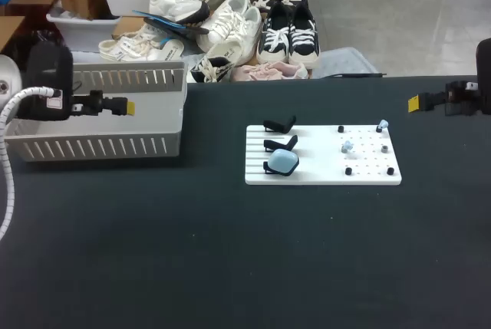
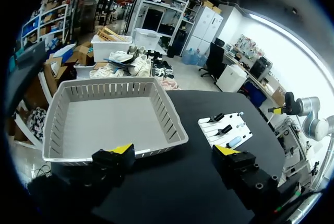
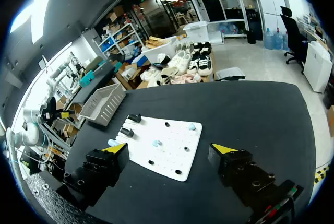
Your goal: Pick up each earbud case from the left stands, insert the matching earbuds, close the lid, and place the case in the box.
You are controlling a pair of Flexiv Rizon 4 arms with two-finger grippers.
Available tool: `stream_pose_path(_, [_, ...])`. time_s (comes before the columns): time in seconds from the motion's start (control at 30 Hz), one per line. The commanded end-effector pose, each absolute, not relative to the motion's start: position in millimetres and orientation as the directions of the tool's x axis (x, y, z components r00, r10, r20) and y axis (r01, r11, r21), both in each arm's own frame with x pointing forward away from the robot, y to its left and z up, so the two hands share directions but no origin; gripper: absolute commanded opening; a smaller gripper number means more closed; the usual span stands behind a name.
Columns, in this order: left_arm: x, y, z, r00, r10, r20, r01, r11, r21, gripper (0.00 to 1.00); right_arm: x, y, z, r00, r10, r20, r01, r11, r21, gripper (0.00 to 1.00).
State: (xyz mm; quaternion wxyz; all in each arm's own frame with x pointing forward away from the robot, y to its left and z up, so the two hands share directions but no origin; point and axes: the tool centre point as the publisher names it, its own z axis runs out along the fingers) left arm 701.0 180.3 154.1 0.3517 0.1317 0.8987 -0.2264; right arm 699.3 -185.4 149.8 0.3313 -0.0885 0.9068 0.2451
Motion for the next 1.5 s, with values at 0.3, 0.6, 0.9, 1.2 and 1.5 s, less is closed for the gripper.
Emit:
stream_pose_path(0.3, [709, 134, 162, -0.483, 0.349, -0.803, 0.683, 0.724, -0.095, 1.00, 700, -186, 150, -0.766, 0.000, -0.643, -0.324, 0.863, 0.386, 1.00])
stream_pose_path(0.6, [694, 99, 172, -0.147, 0.461, -0.875, 0.898, 0.433, 0.078, 1.00, 700, -186, 150, -0.766, 0.000, -0.643, -0.324, 0.863, 0.386, 1.00])
stream_pose_path(0.9, [679, 71, 175, 0.045, 0.447, -0.893, 0.958, 0.234, 0.165, 1.00, 700, -186, 150, -0.766, 0.000, -0.643, -0.324, 0.863, 0.386, 1.00])
stream_pose_path(1.2, [674, 44, 164, 0.084, 0.398, -0.914, 0.987, 0.090, 0.130, 1.00, 700, -186, 150, -0.766, 0.000, -0.643, -0.324, 0.863, 0.386, 1.00])
stream_pose_path(1.5, [672, 15, 146, 0.090, 0.381, -0.920, 0.989, 0.077, 0.128, 1.00, 700, -186, 150, -0.766, 0.000, -0.643, -0.324, 0.863, 0.386, 1.00])
